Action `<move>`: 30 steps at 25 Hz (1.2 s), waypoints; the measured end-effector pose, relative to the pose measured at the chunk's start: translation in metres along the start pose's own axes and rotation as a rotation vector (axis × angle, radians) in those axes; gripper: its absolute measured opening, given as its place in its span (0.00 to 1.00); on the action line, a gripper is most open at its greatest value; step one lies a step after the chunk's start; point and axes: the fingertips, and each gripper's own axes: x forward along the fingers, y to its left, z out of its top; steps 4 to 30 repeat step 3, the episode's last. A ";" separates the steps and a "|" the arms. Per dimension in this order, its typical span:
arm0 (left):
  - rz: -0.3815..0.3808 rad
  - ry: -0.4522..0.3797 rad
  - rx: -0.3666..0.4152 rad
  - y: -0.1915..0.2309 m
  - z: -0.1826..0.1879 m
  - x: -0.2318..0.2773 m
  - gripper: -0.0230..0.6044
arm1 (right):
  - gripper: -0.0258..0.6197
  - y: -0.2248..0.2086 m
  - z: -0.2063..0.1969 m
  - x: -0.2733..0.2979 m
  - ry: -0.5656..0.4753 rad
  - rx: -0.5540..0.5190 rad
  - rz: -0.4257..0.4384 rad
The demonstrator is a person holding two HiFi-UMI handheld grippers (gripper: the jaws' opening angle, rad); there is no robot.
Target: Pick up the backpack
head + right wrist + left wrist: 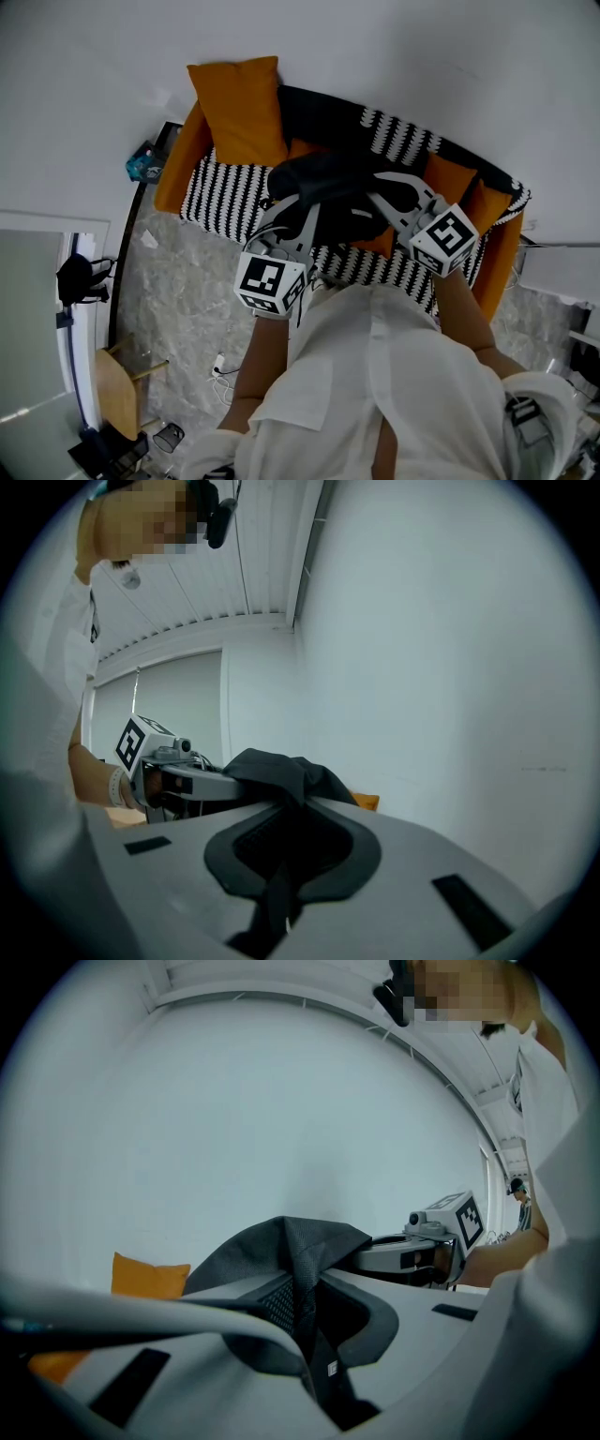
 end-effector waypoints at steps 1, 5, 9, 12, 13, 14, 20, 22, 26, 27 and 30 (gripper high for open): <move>0.000 0.000 0.001 0.000 0.000 0.000 0.11 | 0.09 -0.001 0.000 0.000 0.001 0.002 -0.002; -0.001 0.000 0.004 -0.001 0.000 0.000 0.11 | 0.09 -0.002 -0.001 -0.001 0.004 0.007 -0.008; -0.001 0.000 0.004 -0.001 0.000 0.000 0.11 | 0.09 -0.002 -0.001 -0.001 0.004 0.007 -0.008; -0.001 0.000 0.004 -0.001 0.000 0.000 0.11 | 0.09 -0.002 -0.001 -0.001 0.004 0.007 -0.008; -0.001 0.000 0.004 -0.001 0.000 0.000 0.11 | 0.09 -0.002 -0.001 -0.001 0.004 0.007 -0.008; -0.001 0.000 0.004 -0.001 0.000 0.000 0.11 | 0.09 -0.002 -0.001 -0.001 0.004 0.007 -0.008; -0.001 0.000 0.004 -0.001 0.000 0.000 0.11 | 0.09 -0.002 -0.001 -0.001 0.004 0.007 -0.008; -0.001 0.000 0.004 -0.001 0.000 0.000 0.11 | 0.09 -0.002 -0.001 -0.001 0.004 0.007 -0.008; -0.001 0.000 0.004 -0.001 0.000 0.000 0.11 | 0.09 -0.002 -0.001 -0.001 0.004 0.007 -0.008; -0.001 0.000 0.004 -0.001 0.000 0.000 0.11 | 0.09 -0.002 -0.001 -0.001 0.004 0.007 -0.008; -0.001 0.000 0.004 -0.001 0.000 0.000 0.11 | 0.09 -0.002 -0.001 -0.001 0.004 0.007 -0.008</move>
